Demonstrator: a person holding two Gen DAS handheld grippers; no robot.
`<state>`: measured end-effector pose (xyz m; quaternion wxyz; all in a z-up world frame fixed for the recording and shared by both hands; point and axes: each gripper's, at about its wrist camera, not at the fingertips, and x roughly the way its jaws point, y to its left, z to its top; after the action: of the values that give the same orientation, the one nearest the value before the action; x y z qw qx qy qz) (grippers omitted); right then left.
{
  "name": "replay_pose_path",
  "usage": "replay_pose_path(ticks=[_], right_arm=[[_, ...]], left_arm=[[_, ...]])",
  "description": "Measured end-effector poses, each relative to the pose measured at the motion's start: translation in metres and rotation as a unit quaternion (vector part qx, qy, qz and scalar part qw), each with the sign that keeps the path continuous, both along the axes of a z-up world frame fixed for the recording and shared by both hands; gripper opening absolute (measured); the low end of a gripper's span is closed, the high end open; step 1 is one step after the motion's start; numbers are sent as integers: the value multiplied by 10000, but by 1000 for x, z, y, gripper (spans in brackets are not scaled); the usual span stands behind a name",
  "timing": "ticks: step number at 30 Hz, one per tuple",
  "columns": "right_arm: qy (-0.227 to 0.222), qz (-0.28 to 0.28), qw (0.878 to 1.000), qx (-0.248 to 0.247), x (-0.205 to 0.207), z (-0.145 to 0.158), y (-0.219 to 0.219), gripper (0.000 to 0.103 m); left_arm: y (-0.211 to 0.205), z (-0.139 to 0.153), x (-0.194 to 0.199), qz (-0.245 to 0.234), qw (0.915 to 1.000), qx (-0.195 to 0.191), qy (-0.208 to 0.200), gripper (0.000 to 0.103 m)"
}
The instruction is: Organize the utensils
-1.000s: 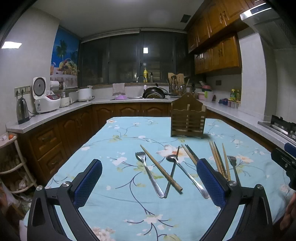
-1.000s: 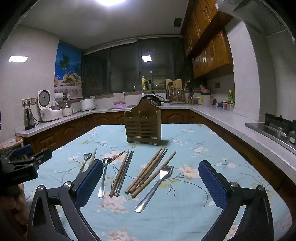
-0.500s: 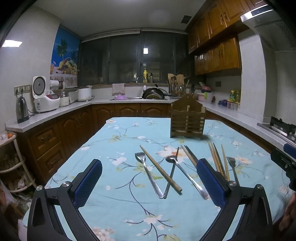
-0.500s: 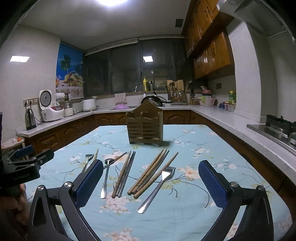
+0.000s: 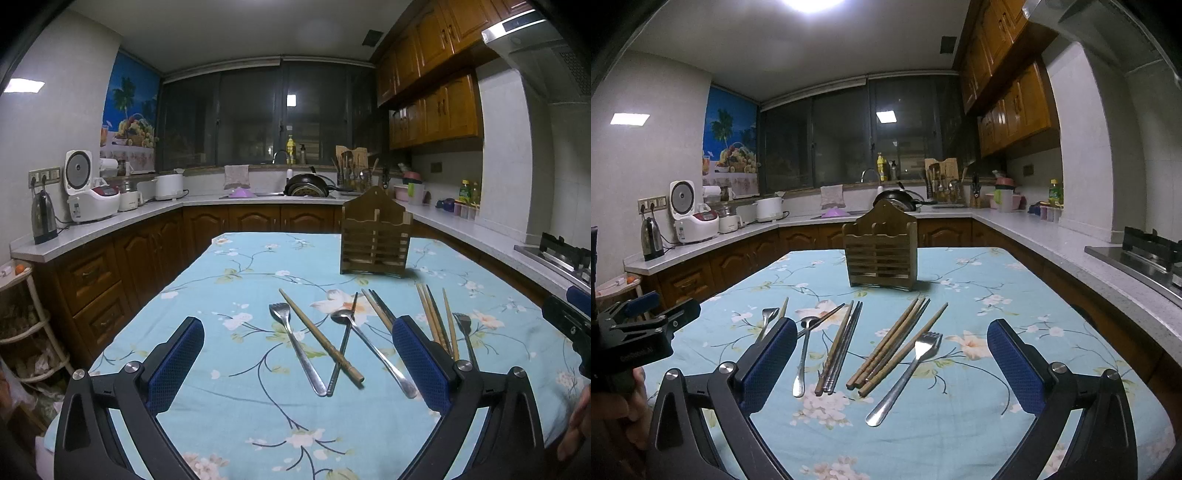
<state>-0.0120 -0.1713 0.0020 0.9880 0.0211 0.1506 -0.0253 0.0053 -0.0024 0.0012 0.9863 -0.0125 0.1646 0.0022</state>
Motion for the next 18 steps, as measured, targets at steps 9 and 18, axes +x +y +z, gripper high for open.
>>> replay_pose_path(ticks=[9,18], right_arm=[[103,-30,9999,31,3,-1,2,103],[548,-111,9980,301,22,-1,-10,103]], left_arm=[[1,-1,8,-61,9999,-51,126,102],[9,1,41,-341,9956,-390,780,102]])
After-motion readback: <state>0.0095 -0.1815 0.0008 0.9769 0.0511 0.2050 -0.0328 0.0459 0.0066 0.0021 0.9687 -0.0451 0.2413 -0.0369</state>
